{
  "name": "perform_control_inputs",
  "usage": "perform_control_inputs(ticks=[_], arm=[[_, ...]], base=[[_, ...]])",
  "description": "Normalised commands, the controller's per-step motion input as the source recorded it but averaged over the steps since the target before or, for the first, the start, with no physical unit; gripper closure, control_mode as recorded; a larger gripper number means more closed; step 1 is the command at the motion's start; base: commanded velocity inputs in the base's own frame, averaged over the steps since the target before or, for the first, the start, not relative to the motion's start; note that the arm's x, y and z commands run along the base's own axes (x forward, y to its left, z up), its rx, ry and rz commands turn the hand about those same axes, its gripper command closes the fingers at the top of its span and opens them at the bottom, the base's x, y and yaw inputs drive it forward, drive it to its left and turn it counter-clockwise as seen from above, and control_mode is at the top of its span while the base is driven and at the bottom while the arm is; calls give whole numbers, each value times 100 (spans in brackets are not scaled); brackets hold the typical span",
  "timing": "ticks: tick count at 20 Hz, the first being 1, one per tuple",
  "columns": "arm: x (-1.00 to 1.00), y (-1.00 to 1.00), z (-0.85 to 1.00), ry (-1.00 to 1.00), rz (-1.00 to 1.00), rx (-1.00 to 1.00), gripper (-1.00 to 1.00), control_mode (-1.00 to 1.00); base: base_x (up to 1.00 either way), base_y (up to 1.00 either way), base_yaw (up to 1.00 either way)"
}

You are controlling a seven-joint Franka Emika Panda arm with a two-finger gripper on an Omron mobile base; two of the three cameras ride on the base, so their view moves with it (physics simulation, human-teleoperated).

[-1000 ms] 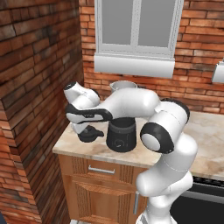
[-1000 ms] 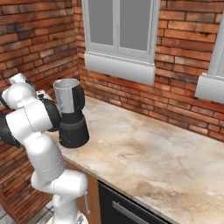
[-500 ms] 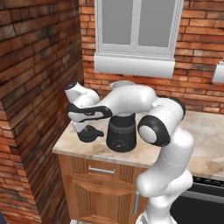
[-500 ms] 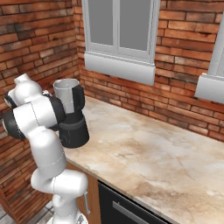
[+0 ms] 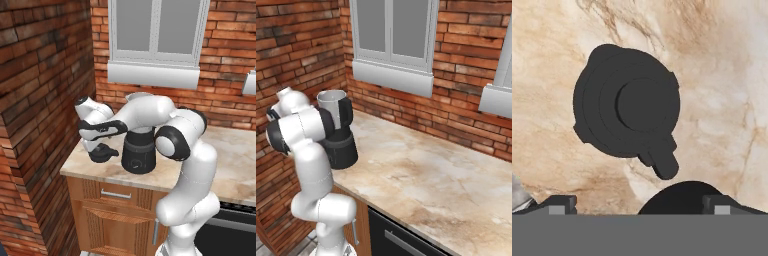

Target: Grab the garlic and lemon from the fridge, place them in the blender, close the lid, and turn on the blender to create a marinade.

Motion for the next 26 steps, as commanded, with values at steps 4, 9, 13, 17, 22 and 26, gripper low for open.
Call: perform_control_inputs(ticks=[4, 9, 13, 17, 22, 26], arm=[[21, 4, -13, -1, 0, 0, -100, -100], [17, 8, -12, -1, 0, 0, -100, -100], [20, 23, -17, 0, 0, 0, -100, -100], [12, 3, -23, -1, 0, 0, -100, -100], [27, 0, -19, -2, 0, 0, -100, -100], [20, 0, -22, -2, 0, 0, -100, -100]], base=[[0, 0, 0], [0, 0, 0], [0, 0, 0], [0, 0, 0], [0, 0, 0], [0, 0, 0]])
